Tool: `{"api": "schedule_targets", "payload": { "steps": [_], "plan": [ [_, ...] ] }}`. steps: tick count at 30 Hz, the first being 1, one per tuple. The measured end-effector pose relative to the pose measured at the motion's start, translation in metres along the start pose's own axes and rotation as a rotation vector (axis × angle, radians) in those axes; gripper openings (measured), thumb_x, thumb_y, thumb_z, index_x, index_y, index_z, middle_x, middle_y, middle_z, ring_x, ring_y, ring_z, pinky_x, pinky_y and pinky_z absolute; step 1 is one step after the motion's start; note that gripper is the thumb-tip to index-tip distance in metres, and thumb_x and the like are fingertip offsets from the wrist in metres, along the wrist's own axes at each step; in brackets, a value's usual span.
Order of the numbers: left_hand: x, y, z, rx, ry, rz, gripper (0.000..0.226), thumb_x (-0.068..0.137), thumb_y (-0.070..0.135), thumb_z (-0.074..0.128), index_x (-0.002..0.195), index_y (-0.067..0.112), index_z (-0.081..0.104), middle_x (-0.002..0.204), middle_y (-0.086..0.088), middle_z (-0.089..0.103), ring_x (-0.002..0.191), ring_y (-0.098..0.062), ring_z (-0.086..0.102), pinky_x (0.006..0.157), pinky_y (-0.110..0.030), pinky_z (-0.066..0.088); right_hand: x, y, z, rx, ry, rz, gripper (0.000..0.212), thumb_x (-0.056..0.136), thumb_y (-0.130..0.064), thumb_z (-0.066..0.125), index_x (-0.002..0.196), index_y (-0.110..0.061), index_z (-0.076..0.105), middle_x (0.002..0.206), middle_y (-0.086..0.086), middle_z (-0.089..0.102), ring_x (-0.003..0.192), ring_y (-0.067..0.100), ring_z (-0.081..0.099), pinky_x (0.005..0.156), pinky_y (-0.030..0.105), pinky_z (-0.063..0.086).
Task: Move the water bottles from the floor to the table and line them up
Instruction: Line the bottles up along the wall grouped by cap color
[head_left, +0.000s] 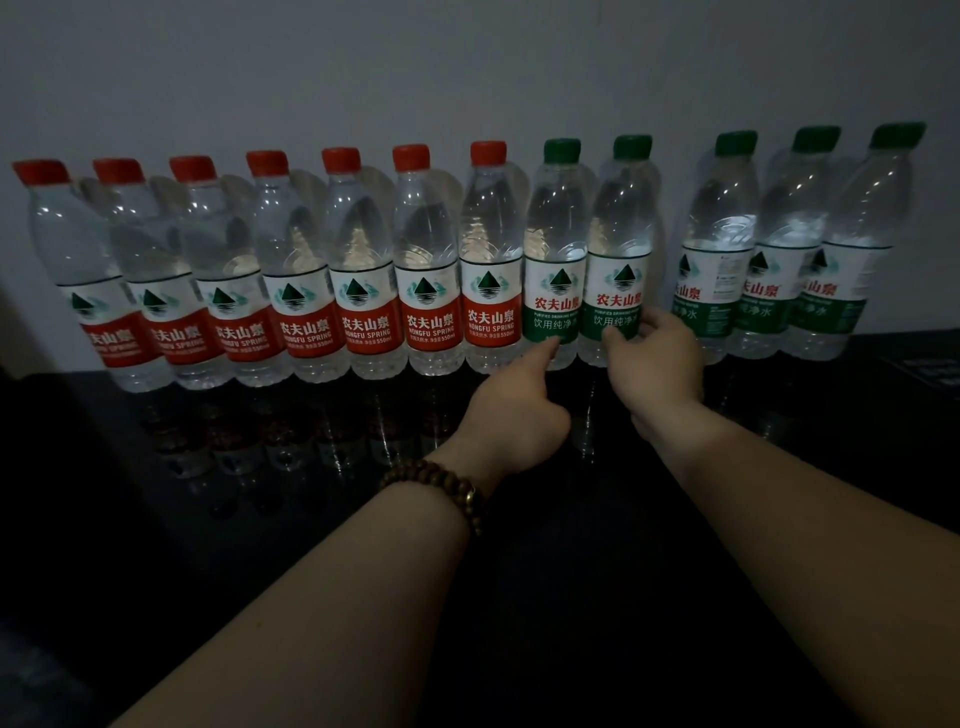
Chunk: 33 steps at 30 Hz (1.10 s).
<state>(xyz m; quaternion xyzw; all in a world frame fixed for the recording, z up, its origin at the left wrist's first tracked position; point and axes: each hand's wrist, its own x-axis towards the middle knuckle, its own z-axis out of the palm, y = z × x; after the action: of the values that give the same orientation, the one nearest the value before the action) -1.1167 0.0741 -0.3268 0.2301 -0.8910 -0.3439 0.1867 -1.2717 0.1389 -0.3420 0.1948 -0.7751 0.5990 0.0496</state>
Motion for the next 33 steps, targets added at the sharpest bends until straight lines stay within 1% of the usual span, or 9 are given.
{"api": "schedule_targets", "payload": {
  "steps": [12,15,17,20,22,25,28,31,33],
  "plan": [
    [-0.001,0.0,0.0,-0.018,0.009,-0.004,0.088,0.085,0.006,0.065,0.161,0.026,0.025,0.159,-0.001,0.041,0.141,-0.02,0.043,0.112,-0.032,0.043,0.003,0.002,0.0,-0.001,-0.007,-0.001,0.026,0.089,-0.03,0.072,0.114,-0.025,0.071,0.109,-0.005,0.075,0.101,0.022,0.07,0.091,0.047,0.058],
    [-0.002,-0.001,0.0,-0.029,0.012,-0.002,0.087,0.084,0.006,0.065,0.16,0.027,0.026,0.158,0.0,0.043,0.136,-0.019,0.048,0.104,-0.028,0.047,0.001,0.0,0.0,0.03,0.001,0.025,0.022,0.084,-0.025,0.072,0.105,-0.032,0.067,0.098,-0.012,0.071,0.095,0.019,0.069,0.084,0.039,0.058],
    [-0.002,-0.001,-0.001,-0.041,0.024,0.006,0.086,0.085,0.005,0.065,0.159,0.027,0.029,0.155,0.0,0.046,0.132,-0.019,0.051,0.096,-0.023,0.047,0.0,-0.002,-0.003,0.091,0.081,0.072,0.028,0.081,-0.018,0.069,0.101,-0.034,0.058,0.1,-0.01,0.066,0.096,0.02,0.066,0.077,0.031,0.054],
    [-0.002,0.0,-0.002,-0.073,0.031,0.014,0.083,0.085,0.004,0.066,0.158,0.025,0.032,0.151,-0.001,0.051,0.123,-0.018,0.058,0.095,-0.031,0.056,0.001,-0.003,-0.011,0.222,0.253,0.172,0.029,0.081,-0.007,0.062,0.103,-0.024,0.053,0.122,0.007,0.06,0.101,0.023,0.06,0.081,0.03,0.05],
    [-0.002,0.0,-0.002,-0.09,0.03,0.02,0.082,0.085,0.003,0.065,0.157,0.025,0.033,0.151,0.001,0.05,0.119,-0.017,0.06,0.092,-0.033,0.058,0.001,-0.004,-0.014,0.271,0.348,0.194,0.026,0.083,-0.003,0.06,0.102,-0.02,0.052,0.125,0.011,0.058,0.102,0.023,0.06,0.084,0.029,0.051],
    [-0.003,-0.001,-0.002,-0.098,0.034,0.04,0.08,0.085,0.002,0.064,0.156,0.025,0.036,0.155,0.003,0.046,0.125,-0.018,0.058,0.096,-0.033,0.057,0.001,-0.006,-0.021,0.289,0.46,0.199,0.028,0.084,0.002,0.057,0.104,-0.017,0.049,0.135,0.012,0.052,0.103,0.019,0.055,0.088,0.023,0.046],
    [-0.003,0.0,-0.001,-0.088,0.039,0.061,0.078,0.085,0.002,0.064,0.155,0.025,0.038,0.155,0.004,0.047,0.13,-0.018,0.054,0.096,-0.024,0.051,0.007,-0.002,-0.035,0.185,0.458,0.18,0.032,0.083,-0.002,0.06,0.105,-0.02,0.046,0.142,0.009,0.043,0.105,0.021,0.054,0.088,0.022,0.04],
    [-0.002,-0.002,0.0,-0.058,0.041,0.08,0.074,0.086,0.004,0.065,0.153,0.024,0.041,0.152,0.005,0.05,0.133,-0.014,0.051,0.093,-0.014,0.041,0.015,0.006,-0.052,0.048,0.444,0.138,0.035,0.081,-0.007,0.063,0.109,-0.021,0.047,0.137,0.007,0.047,0.107,0.027,0.057,0.086,0.032,0.046],
    [-0.003,-0.001,0.0,-0.032,0.036,0.095,0.072,0.086,0.004,0.065,0.152,0.024,0.044,0.15,0.006,0.052,0.129,-0.009,0.051,0.086,-0.004,0.038,0.02,0.011,-0.06,0.07,0.483,0.18,0.034,0.081,-0.007,0.062,0.113,-0.015,0.053,0.135,0.009,0.053,0.112,0.028,0.059,0.092,0.035,0.051]
  ]
}}
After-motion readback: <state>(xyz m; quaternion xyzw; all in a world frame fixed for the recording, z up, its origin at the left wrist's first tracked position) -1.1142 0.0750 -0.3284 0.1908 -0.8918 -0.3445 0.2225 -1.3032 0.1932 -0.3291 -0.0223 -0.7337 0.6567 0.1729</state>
